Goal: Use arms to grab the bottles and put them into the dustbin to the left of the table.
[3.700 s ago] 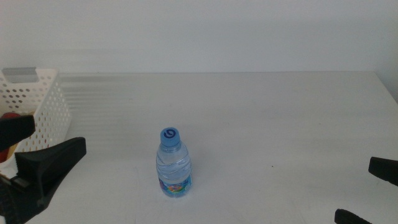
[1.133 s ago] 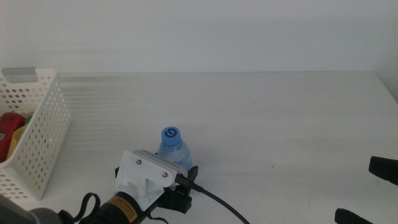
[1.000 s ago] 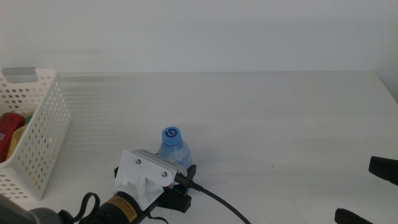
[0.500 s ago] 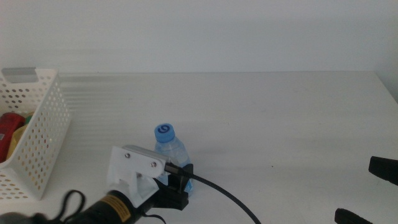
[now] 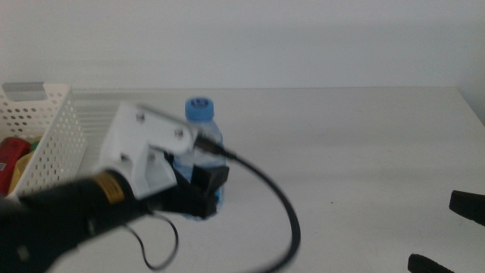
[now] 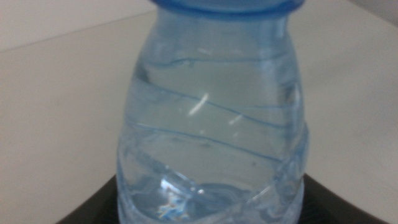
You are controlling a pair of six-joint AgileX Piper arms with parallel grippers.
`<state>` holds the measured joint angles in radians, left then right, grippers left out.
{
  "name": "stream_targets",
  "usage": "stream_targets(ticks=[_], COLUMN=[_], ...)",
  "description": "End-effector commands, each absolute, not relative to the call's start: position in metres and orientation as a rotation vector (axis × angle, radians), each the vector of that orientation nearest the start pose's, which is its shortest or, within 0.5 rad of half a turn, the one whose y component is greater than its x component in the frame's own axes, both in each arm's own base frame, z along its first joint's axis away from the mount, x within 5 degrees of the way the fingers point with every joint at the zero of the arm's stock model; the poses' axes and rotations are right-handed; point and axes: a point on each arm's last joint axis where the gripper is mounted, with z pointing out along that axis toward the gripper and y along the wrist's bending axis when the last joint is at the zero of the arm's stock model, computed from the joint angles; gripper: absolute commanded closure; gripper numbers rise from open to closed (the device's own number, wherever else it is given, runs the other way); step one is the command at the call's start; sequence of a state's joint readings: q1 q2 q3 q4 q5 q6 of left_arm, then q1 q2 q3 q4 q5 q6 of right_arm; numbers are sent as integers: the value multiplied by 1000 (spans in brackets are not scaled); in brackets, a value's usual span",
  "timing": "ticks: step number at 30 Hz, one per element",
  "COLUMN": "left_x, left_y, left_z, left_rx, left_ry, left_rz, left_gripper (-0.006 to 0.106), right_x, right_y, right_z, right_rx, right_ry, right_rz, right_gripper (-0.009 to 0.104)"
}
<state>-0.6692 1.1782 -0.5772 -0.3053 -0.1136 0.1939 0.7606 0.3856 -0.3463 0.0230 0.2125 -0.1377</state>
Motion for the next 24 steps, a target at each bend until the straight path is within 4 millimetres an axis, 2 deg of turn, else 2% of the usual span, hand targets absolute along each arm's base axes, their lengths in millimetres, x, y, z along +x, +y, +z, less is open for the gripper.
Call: stream_targets(ticks=[1, 5, 12, 16, 21, 24], left_x=[196, 207, 226, 242, 258, 266], left_y=[-144, -136, -111, -86, -55, -31], left_z=[300, 321, 341, 352, 376, 389], left_rx=[515, 534, 532, 497, 417, 361], left_ry=[1864, 2007, 2273, 2417, 2476, 2509], left_rz=[-484, -478, -428, -375, -302, -200], left_gripper=[105, 105, 105, 105, 105, 105], right_x=[67, 67, 67, 67, 67, 67], right_y=[65, 65, 65, 65, 65, 65], right_z=[299, 299, 299, 299, 299, 299], right_rx=[-717, -717, -717, -717, -717, -717], right_ry=[1494, 1494, 1494, 1494, 1494, 1494], right_rz=[488, 488, 488, 488, 488, 488], right_gripper=[18, 18, 18, 18, 18, 18])
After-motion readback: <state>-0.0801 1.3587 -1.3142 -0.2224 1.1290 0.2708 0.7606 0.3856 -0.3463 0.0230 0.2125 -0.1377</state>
